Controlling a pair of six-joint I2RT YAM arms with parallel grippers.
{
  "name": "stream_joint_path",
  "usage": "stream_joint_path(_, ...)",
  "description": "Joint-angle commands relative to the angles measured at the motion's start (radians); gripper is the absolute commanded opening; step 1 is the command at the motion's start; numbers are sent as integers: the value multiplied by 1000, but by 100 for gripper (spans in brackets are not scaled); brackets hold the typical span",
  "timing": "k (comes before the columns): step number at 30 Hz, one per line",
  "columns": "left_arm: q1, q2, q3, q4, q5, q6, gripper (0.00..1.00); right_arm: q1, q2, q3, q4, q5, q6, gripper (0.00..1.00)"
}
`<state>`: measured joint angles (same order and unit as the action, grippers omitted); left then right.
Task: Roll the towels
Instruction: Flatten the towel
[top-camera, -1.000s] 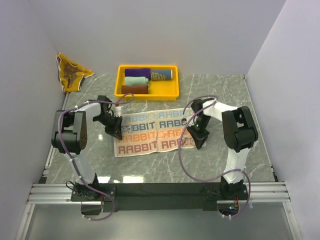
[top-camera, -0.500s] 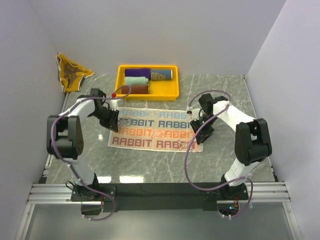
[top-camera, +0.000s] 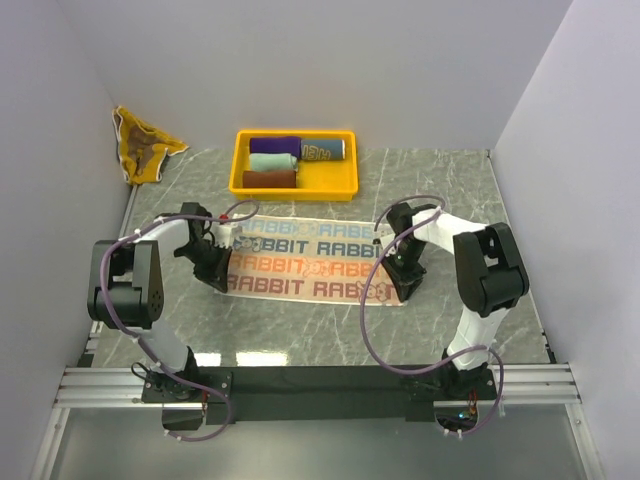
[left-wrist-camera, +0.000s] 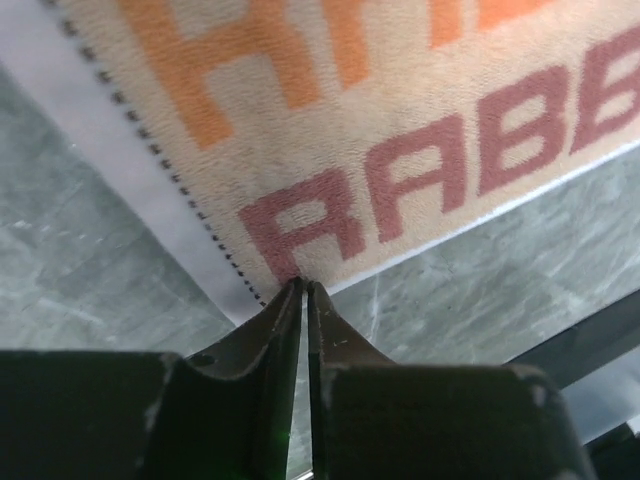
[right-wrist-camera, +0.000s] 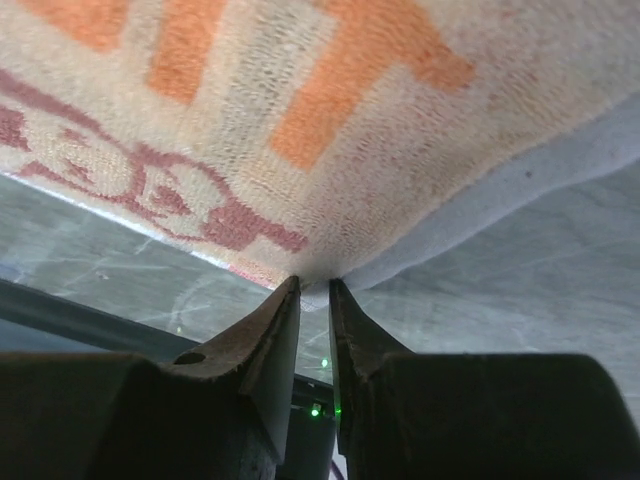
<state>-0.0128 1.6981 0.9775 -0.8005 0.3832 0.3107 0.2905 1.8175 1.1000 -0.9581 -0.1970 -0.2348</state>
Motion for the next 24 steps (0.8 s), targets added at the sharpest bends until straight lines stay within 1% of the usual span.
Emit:
stream_joint_path(1, 10, 2, -19, 66, -121, -22, 14, 6, 34, -14, 73, 163, 25, 26)
stream_joint_path(5, 36, -9, -36, 57, -161, -6, 13, 3, 52, -49, 108, 309, 28, 23)
stream_joint_path(7, 37, -26, -55, 40, -162, 7, 13, 4, 30, -58, 108, 330, 17, 23)
stream_joint_path(12, 37, -109, -108, 11, -138, 31, 11, 9, -33, -66, 75, 311, -17, 23)
stream_joint_path(15, 36, -143, -114, -6, -129, 41, 11, 25, -61, -57, 49, 252, -43, 27)
stream_joint_path(17, 34, -153, -106, -22, -115, 51, 11, 36, -61, -37, 35, 222, -47, 32)
stream_joint_path(18, 36, -158, -88, -51, -98, 59, 13, 39, -63, -26, 27, 200, -47, 33)
stream_joint_path(20, 36, -192, -63, -81, -43, 91, 18, 38, -78, 21, -7, 134, -58, 41)
stream_joint_path(21, 40, -207, -25, -112, -21, 106, 26, 36, -107, 41, -33, 78, -69, 44)
stream_joint_path(22, 45, -221, -1, -129, 32, 123, 31, 30, -124, 82, -42, 53, -75, 53)
stream_joint_path(23, 51, -245, 27, -137, 48, 142, 34, 23, -141, 105, -47, 29, -78, 55)
stream_joint_path(24, 66, -255, 83, -128, 65, 145, 41, 13, -162, 130, -54, 9, -87, 59)
